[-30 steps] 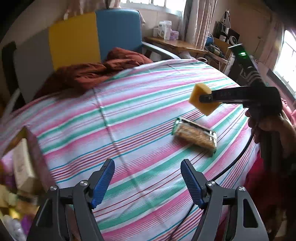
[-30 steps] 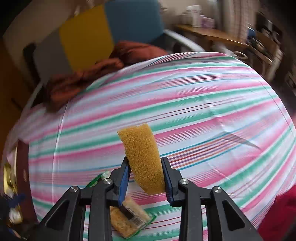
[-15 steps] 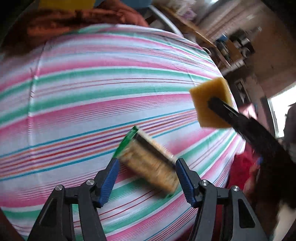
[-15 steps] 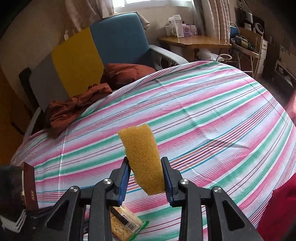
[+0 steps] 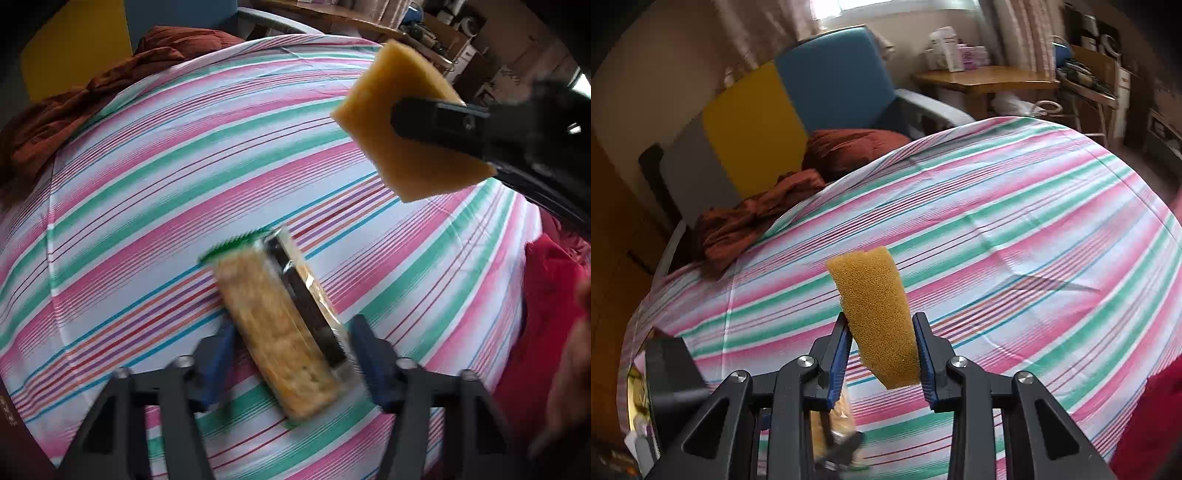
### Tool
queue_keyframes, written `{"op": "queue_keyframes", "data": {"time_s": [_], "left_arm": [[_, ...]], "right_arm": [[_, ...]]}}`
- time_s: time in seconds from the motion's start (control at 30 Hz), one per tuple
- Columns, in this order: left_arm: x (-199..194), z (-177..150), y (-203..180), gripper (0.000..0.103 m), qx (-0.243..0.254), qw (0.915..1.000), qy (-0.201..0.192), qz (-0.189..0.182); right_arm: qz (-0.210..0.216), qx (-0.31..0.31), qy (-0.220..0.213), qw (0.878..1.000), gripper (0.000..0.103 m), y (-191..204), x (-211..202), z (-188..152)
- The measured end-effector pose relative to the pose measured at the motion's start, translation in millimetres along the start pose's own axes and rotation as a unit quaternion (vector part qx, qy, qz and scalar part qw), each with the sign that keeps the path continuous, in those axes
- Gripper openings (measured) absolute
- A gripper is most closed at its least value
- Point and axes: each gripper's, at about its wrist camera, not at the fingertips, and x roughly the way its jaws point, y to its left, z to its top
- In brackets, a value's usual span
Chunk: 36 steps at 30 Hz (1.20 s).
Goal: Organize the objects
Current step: 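Grasp the yellow sponge with the right gripper and lift it, then grasp the cracker packet with the left gripper while the right holds the sponge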
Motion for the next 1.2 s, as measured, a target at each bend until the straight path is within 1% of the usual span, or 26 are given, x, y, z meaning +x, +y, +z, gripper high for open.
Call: {"op": "queue_keyframes", "data": {"time_s": [0.07, 0.17, 0.23, 0.33, 0.37, 0.4, 0.43, 0.47, 0.5, 0.57, 0.63, 0.67, 0.7, 0.73, 0.8, 0.97, 1.03, 1.13, 1.2], "left_arm": [[-8, -10, 15, 0.052, 0.004, 1.0, -0.003, -0.004], [-21, -31, 38, 0.051, 0.011, 0.9997, -0.014, -0.014], [-28, -42, 51, 0.052, 0.01, 0.9995, -0.016, -0.024], [-34, -49, 58, 0.053, 0.006, 0.9995, -0.019, -0.025], [-35, -50, 59, 0.055, -0.003, 0.9994, -0.02, -0.029], [-35, -49, 60, 0.06, -0.012, 0.9992, -0.02, -0.033], [-36, -49, 60, 0.064, -0.024, 0.9989, -0.02, -0.035], [-36, -47, 60, 0.069, -0.04, 0.9985, -0.021, -0.032], [-36, -47, 57, 0.071, -0.049, 0.9982, -0.022, -0.026], [-33, -45, 52, 0.072, -0.056, 0.9981, -0.025, -0.008], [-30, -43, 47, 0.07, -0.044, 0.9981, -0.036, 0.023], [-28, -43, 39, 0.065, -0.032, 0.9978, -0.041, 0.042], [-27, -44, 36, 0.053, -0.014, 0.9966, -0.049, 0.065], [-26, -46, 35, 0.052, 0.006, 0.9951, -0.059, 0.078], [-26, -49, 38, 0.049, 0.018, 0.9942, -0.075, 0.075], [-43, -70, 63, 0.048, 0.003, 0.9927, -0.095, 0.073], [-45, -76, 63, 0.048, -0.004, 0.9917, -0.107, 0.072], [-69, -89, 68, 0.049, -0.008, 0.9876, -0.137, 0.076], [-76, -86, 63, 0.049, -0.007, 0.9846, -0.155, 0.079]], "right_arm": [[0.008, -0.009, 0.01, 1.0, 0.032, 4, 4, -2], [0.032, -0.03, 0.03, 0.999, 0.032, 14, 9, -6], [0.04, -0.06, 0.042, 0.996, 0.032, 27, 14, -9], [0.042, -0.098, 0.065, 0.992, 0.032, 43, 23, -16], [0.038, -0.107, 0.073, 0.991, 0.032, 47, 26, -19], [0.034, -0.117, 0.082, 0.989, 0.032, 52, 30, -22], [0.032, -0.122, 0.087, 0.988, 0.032, 53, 32, -24], [0.029, -0.126, 0.092, 0.987, 0.032, 54, 34, -26], [0.024, -0.129, 0.098, 0.987, 0.032, 55, 36, -28], [0.019, -0.131, 0.104, 0.986, 0.032, 54, 39, -29], [0.015, -0.131, 0.108, 0.985, 0.033, 54, 42, -30], [0.013, -0.132, 0.11, 0.985, 0.033, 54, 42, -31], [0.013, -0.133, 0.111, 0.985, 0.033, 54, 43, -31], [0.012, -0.134, 0.113, 0.985, 0.033, 53, 43, -31], [0.011, -0.136, 0.115, 0.984, 0.032, 53, 43, -31], [0.024, -0.152, 0.118, 0.981, 0.032, 61, 44, -34], [0.032, -0.162, 0.118, 0.979, 0.032, 66, 43, -35], [0.033, -0.174, 0.122, 0.977, 0.032, 71, 45, -38], [0.026, -0.179, 0.123, 0.976, 0.032, 72, 47, -39]]}}
